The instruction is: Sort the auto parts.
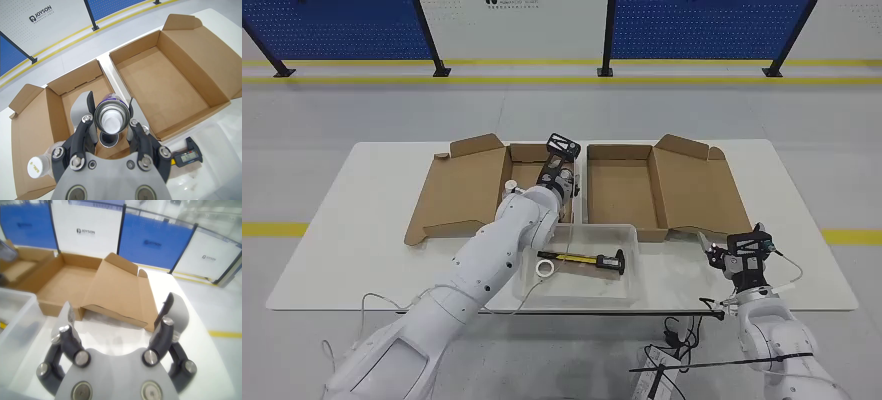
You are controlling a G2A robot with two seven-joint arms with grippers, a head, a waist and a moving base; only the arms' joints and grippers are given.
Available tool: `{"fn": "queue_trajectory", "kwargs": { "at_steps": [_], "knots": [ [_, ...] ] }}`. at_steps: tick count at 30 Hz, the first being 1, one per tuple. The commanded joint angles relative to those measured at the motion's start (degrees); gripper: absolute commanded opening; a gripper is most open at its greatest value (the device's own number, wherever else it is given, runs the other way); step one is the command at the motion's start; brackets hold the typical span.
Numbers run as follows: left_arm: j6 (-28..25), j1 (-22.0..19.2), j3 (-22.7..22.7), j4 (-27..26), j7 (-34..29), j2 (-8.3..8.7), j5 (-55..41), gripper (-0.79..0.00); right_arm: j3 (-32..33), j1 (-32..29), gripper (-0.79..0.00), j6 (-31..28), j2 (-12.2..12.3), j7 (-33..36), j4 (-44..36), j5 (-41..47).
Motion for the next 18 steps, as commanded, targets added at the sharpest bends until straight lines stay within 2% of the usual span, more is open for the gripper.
{"fn": "queue_trajectory", "kwargs": {
  "at_steps": [1, 4, 7, 10, 18],
  "knots": [
    [0.0, 0.1, -0.1, 0.0, 0.2, 0.01, 0.0, -0.785, 0.0, 0.0, 0.0, 0.0, 0.0, 0.0, 0.0, 0.0],
    [-0.1, 0.5, -0.7, 0.5, 1.2, -0.05, 0.9, -0.785, 0.0, 0.0, 0.0, 0.0, 0.0, 0.0, 0.0, 0.0],
    [2.7, -0.5, -0.4, 2.3, -0.3, -0.52, 3.3, -0.785, 0.0, 0.0, 0.0, 0.0, 0.0, 0.0, 0.0, 0.0],
    [3.8, -1.7, -0.1, 3.8, -0.6, -1.47, 1.8, -0.785, 0.0, 0.0, 0.0, 0.0, 0.0, 0.0, 0.0, 0.0],
    [5.8, -5.6, 0.1, 12.2, -1.1, -4.21, -4.1, -0.785, 0.0, 0.0, 0.0, 0.0, 0.0, 0.0, 0.0, 0.0]
  ]
}}
